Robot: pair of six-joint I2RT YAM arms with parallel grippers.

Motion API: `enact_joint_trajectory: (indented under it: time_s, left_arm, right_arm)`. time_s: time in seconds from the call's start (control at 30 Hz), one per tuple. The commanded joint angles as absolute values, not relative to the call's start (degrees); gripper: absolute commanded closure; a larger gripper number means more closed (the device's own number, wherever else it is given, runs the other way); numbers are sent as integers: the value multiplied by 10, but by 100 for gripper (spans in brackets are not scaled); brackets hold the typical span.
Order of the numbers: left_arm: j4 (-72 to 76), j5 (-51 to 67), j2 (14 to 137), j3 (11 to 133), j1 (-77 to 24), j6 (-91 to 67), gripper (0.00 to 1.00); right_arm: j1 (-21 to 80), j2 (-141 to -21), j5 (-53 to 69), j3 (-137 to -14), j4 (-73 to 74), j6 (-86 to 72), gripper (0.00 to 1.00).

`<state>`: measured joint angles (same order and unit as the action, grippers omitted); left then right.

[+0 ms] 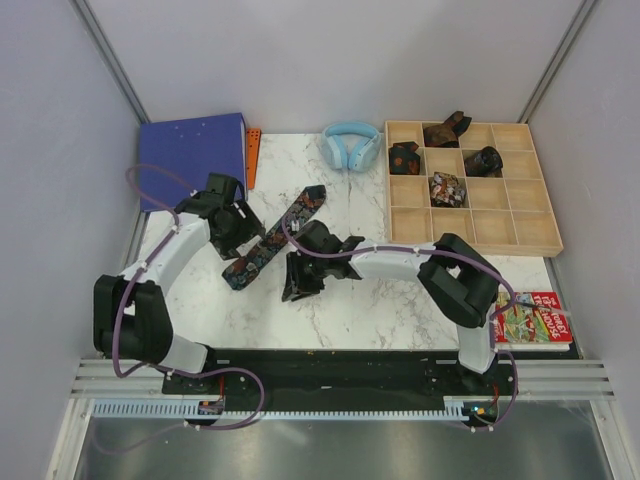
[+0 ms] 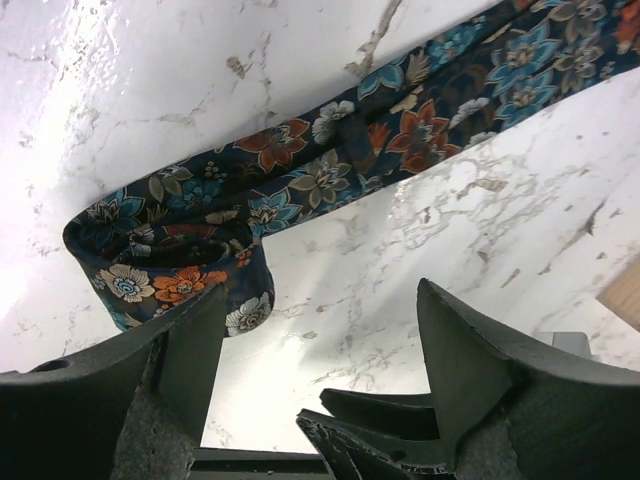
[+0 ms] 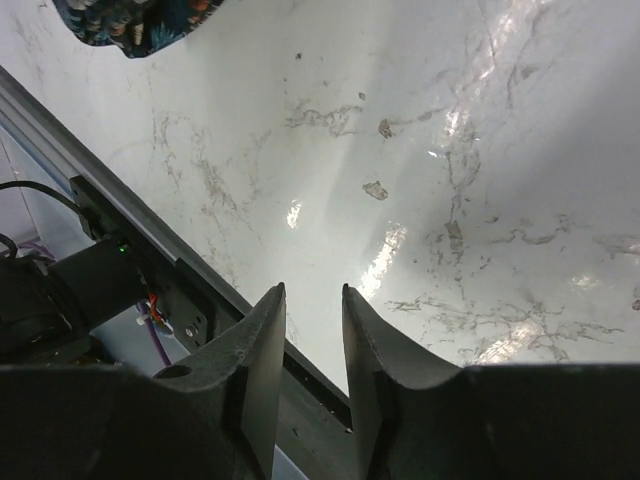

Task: Roll the ties
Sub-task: Roll the tie at the center of the board.

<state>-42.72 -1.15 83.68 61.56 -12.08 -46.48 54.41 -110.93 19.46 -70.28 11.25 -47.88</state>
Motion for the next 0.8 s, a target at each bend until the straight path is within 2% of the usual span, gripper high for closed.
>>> enact_joint_trajectory:
  time_s: [0.0,0.53,0.77]
  left_arm:
    - [-434,15,794,647,-109,-441,18]
    - [-473,35,585,504,-16,-390,25]
    - [-478,45,542,461,-9,-386,27]
  right_arm:
    - [544,-1097,191,-758,106,-471,63]
    - [544,-1251,227,-959,116,-482,71]
    - [537,-1302,235,-1006,119,-477,72]
